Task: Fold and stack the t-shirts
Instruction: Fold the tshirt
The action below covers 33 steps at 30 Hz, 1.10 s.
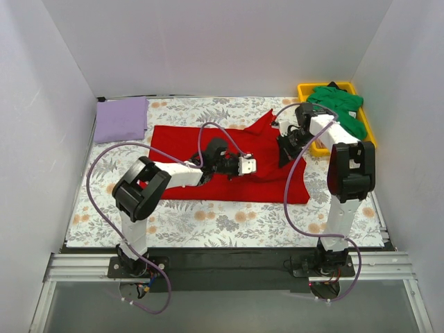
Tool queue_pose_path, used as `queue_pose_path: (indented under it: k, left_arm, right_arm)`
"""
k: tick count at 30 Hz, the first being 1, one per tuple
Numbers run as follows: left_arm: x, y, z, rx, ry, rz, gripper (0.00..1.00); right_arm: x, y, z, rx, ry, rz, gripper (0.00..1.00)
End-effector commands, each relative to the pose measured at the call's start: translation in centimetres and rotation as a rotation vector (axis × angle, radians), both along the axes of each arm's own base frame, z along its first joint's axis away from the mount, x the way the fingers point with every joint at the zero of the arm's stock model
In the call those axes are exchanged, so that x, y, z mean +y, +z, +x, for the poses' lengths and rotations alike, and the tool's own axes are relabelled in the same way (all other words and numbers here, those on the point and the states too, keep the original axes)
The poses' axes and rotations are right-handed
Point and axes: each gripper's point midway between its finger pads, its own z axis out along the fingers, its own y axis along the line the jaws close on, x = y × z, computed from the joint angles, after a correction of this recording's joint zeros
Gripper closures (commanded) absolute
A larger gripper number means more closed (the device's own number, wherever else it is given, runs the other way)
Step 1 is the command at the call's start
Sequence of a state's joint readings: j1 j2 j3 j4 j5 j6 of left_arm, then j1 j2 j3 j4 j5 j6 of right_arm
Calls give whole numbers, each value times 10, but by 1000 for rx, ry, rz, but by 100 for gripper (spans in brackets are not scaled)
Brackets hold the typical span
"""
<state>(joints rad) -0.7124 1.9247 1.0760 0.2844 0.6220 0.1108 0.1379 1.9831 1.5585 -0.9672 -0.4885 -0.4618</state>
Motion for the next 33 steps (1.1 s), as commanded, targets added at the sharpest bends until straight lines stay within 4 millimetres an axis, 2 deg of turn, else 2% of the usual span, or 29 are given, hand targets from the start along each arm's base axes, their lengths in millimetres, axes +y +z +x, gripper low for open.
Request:
queue_pose_path:
  k: [1, 5, 9, 24, 28, 29, 32, 33]
  left_arm:
    - [-1, 18, 21, -65, 66, -59, 100]
    - [2, 12, 35, -98, 126, -66, 100]
    - [2, 7, 40, -105, 141, -60, 100]
    - [12, -18, 60, -106, 246, -9, 100]
    - [16, -19, 67, -95, 289, 0, 100]
    - [17, -17, 70, -98, 304, 3, 100]
    - [19, -20, 76, -74, 346, 16, 100]
    - [21, -23, 84, -77, 379, 38, 100]
  right_arm:
    - [2, 7, 17, -38, -33, 10, 99]
    - [4, 4, 28, -41, -55, 13, 99]
    - [0, 0, 36, -57, -69, -17, 99]
    - [-9, -14, 45, -54, -129, -86, 99]
    - [-10, -10, 48, -67, -141, -91, 76]
    - [-9, -6, 48, -78, -142, -85, 67]
    - [-10, 4, 49, -100, -144, -83, 66]
    - [-10, 7, 48, -105, -141, -82, 65]
